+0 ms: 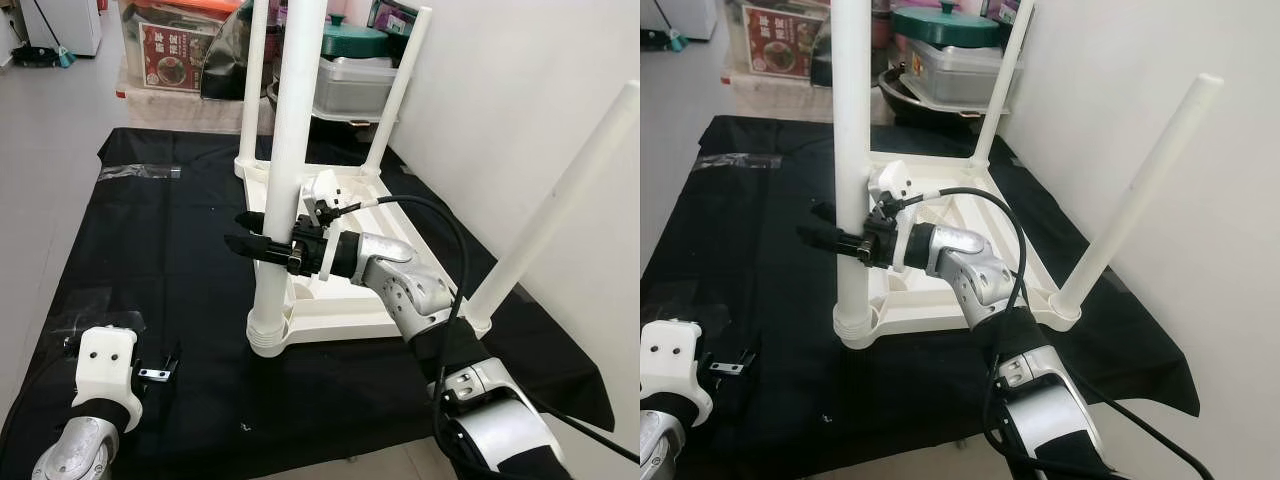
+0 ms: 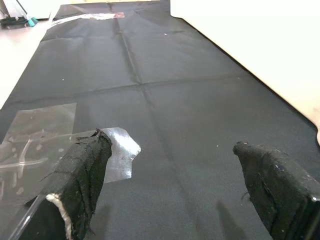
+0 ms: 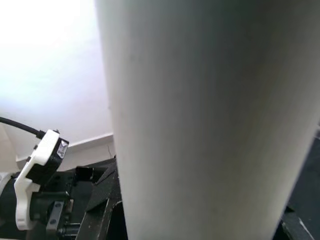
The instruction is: Building children table
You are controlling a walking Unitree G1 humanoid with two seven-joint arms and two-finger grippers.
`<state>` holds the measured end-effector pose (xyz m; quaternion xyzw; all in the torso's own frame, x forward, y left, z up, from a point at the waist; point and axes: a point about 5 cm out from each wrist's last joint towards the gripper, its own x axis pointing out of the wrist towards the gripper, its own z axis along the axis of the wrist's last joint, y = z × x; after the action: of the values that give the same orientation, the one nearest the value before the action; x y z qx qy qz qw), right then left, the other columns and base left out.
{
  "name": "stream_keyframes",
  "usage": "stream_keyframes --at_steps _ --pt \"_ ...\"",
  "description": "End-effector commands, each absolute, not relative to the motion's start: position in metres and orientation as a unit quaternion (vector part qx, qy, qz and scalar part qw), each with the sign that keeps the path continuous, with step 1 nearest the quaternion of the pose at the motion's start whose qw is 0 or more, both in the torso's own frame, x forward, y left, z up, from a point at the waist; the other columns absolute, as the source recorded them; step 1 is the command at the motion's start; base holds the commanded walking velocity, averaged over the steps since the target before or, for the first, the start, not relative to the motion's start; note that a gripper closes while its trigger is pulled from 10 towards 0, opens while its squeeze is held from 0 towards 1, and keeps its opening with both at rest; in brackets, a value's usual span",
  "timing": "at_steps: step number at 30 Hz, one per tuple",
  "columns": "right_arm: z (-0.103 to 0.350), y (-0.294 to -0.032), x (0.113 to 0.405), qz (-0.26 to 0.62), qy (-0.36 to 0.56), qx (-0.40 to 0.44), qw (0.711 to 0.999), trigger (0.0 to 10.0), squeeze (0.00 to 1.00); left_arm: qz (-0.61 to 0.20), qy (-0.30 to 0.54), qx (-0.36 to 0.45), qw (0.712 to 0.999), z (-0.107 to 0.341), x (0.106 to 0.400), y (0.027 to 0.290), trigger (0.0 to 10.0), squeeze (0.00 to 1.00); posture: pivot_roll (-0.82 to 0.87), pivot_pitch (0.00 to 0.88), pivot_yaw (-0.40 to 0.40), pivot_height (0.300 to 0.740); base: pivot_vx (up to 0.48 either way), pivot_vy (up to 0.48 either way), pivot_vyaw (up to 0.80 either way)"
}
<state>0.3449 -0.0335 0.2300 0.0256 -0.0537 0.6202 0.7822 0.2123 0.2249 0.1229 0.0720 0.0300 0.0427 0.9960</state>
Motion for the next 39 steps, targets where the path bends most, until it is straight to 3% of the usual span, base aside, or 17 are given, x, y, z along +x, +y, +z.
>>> stream_keyframes --at_steps 1,9,18,24,28,39 --pt "0.228 -0.041 0.351 0.607 -0.042 0.017 0.793 10.0 0.00 0.035 0.026 0.061 0.997 0.122 0.214 0.219 10.0 0.00 0.23 0.000 -0.170 0.740 0.000 0.000 0.00" --pt "0.229 -0.053 0.367 0.561 -0.023 0.034 0.827 10.0 0.00 0.032 0.024 0.061 0.997 0.122 0.215 0.218 10.0 0.00 0.23 0.000 -0.169 0.740 0.000 0.000 0.00" --pt "0.228 -0.058 0.368 0.559 -0.035 -0.003 0.828 10.0 0.00 0.031 0.022 0.063 0.997 0.123 0.217 0.218 10.0 0.00 0.23 0.000 -0.166 0.740 0.000 0.000 0.00" --pt "0.224 -0.054 0.362 0.585 -0.049 -0.043 0.808 10.0 0.00 0.031 0.027 0.053 0.998 0.123 0.218 0.217 10.0 0.00 0.23 0.000 -0.164 0.740 0.000 0.000 0.00" --pt "0.215 -0.037 0.344 0.621 -0.073 -0.079 0.776 10.0 0.00 0.031 0.033 0.074 0.996 0.120 0.218 0.222 10.0 0.00 0.23 0.000 -0.167 0.740 0.000 0.000 0.00" --pt "0.205 -0.027 0.334 0.651 -0.072 -0.094 0.750 10.0 0.00 0.031 0.018 0.059 0.998 0.125 0.219 0.213 10.0 0.00 0.23 0.000 -0.178 0.740 0.000 0.000 0.00"
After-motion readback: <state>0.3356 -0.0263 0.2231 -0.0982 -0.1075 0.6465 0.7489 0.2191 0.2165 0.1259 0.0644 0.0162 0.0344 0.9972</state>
